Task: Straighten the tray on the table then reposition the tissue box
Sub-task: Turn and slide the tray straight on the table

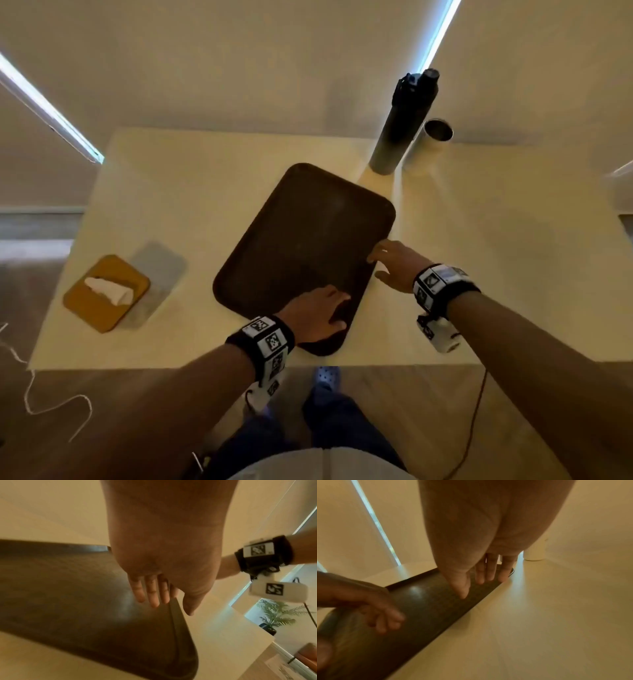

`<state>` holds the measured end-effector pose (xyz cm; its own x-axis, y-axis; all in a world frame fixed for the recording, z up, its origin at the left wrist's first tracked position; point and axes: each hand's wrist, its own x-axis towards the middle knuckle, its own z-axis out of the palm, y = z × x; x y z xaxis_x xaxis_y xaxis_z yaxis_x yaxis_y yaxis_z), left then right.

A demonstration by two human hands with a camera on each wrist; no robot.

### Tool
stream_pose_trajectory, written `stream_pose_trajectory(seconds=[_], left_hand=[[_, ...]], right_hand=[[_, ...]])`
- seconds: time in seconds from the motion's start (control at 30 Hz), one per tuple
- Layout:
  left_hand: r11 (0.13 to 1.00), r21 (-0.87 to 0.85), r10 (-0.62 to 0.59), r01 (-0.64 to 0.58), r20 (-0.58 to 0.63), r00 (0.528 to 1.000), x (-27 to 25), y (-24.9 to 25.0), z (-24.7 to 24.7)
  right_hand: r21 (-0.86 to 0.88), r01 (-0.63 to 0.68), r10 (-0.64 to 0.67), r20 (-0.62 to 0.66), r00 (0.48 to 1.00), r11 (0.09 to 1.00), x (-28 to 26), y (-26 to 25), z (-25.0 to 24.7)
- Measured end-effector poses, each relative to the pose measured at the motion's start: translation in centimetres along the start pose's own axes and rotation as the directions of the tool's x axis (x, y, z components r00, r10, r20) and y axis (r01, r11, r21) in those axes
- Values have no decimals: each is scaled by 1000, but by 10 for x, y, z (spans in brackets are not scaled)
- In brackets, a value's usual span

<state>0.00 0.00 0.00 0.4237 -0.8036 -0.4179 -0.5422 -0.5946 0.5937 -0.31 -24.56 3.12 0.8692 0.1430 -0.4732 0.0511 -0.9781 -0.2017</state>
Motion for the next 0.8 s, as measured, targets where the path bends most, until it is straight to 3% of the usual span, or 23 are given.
stream_pose_trajectory(seconds=[0.2,0.37,0.6,0.8], left_hand=[[979,-110,-177,170,-55,983,45,22,24],[969,-198,-173,150,-102,980,51,15,24],[981,-145,-148,132,-106,983,28,-4,13],[992,-24,-125,123,-124,984,-18,-48,-8]], right_hand=[[-175,199,-201,9,980,964,43,29,-12],[-261,339,-318,119,940,904,59,45,-17],[-224,372,-367,65,928,901,49,41,-2],[-181,348,-358,-22,933,920,36,-1,26]])
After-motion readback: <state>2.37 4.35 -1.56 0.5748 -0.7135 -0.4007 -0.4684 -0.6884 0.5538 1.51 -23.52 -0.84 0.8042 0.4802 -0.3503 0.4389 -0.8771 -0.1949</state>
